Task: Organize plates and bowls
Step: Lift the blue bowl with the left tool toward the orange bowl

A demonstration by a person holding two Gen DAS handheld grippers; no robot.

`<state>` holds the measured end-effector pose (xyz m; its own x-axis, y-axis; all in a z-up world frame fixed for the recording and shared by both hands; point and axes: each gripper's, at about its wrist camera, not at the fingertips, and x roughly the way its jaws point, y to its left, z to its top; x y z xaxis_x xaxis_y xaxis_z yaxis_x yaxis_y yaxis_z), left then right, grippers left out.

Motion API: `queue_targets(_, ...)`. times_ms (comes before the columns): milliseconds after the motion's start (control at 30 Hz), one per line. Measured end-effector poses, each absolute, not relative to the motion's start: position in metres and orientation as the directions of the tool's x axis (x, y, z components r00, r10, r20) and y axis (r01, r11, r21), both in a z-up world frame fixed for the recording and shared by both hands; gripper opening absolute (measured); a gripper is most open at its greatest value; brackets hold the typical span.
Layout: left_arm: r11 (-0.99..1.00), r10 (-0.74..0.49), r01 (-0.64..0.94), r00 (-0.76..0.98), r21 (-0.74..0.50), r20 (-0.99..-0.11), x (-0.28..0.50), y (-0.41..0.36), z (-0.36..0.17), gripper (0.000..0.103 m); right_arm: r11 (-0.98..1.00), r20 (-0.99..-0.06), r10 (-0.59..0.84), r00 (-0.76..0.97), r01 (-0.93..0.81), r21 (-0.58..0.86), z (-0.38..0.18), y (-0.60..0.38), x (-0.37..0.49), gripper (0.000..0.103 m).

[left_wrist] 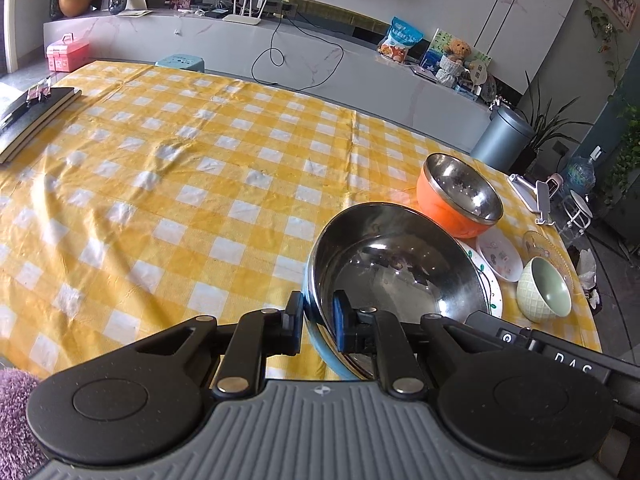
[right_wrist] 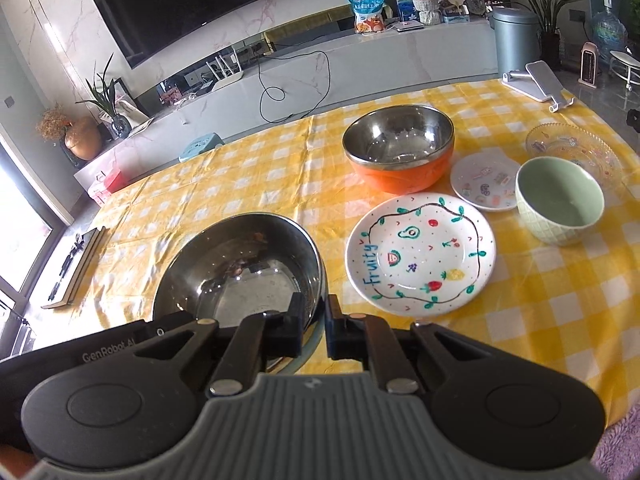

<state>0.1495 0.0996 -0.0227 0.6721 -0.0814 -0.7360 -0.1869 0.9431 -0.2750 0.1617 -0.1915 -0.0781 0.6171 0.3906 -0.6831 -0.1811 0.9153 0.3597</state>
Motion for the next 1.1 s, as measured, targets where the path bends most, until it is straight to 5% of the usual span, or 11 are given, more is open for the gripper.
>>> queue_targets(967,0.942,-0.092,-0.194,0.634,-0.273,-0.768,0.133,0.096,-0.057,0.015,0.895,-0.730,0.425,0.535,-0.131,0.426,-0.107,-0.203,0.158,0.009)
queue_targets(1100,0.940,-0.095,-0.200,0.627,-0.277,-0.773,0.132,0.096,-0.058,0.021,0.895,-0.733,0.426,0.530,-0.127,0.429,-0.108,-0.203,0.158,0.012)
